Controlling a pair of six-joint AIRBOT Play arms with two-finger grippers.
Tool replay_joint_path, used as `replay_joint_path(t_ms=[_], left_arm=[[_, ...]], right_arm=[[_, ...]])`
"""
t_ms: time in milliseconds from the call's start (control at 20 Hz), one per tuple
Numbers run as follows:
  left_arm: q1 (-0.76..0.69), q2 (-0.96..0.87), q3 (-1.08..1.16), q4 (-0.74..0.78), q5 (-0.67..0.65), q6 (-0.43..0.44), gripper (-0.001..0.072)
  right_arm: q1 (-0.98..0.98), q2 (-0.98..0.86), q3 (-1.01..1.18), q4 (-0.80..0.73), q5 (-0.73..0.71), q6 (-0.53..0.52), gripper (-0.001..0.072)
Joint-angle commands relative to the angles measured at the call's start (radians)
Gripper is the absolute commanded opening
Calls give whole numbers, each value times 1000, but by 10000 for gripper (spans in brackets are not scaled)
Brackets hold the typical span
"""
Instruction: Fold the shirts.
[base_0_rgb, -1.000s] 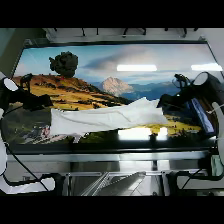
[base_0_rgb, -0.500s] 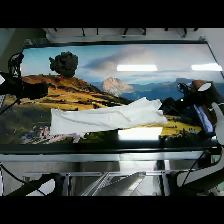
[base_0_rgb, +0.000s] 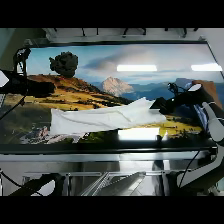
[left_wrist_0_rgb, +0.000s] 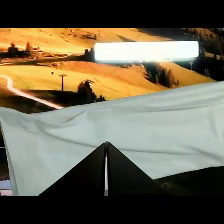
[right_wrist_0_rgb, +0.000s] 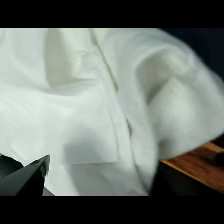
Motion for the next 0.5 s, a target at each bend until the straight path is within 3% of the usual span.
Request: replay_joint_path(t_ms=[0,50,100,150,300,450], left_arm=[[-19,2,0,-1,1,-1,16],[-19,2,0,-2,0,-1,16],[-19,2,-2,-5,0,-2,16],[-20,2,-11,-6,2,-2,16],[-58,1,-105,-90,42,-2,16],[-187,-1,-233,-155,223,-13,16]], right_arm=[[68,-2,-3,-3,-50,-2,626],[76,-2,-3,-3,-63,9,397],[80,0,-3,0,-62,12,63],[80,8,-3,1,-47,13,23],[83,102,-3,0,31,13,22],[106,267,-3,-38,37,98,23]])
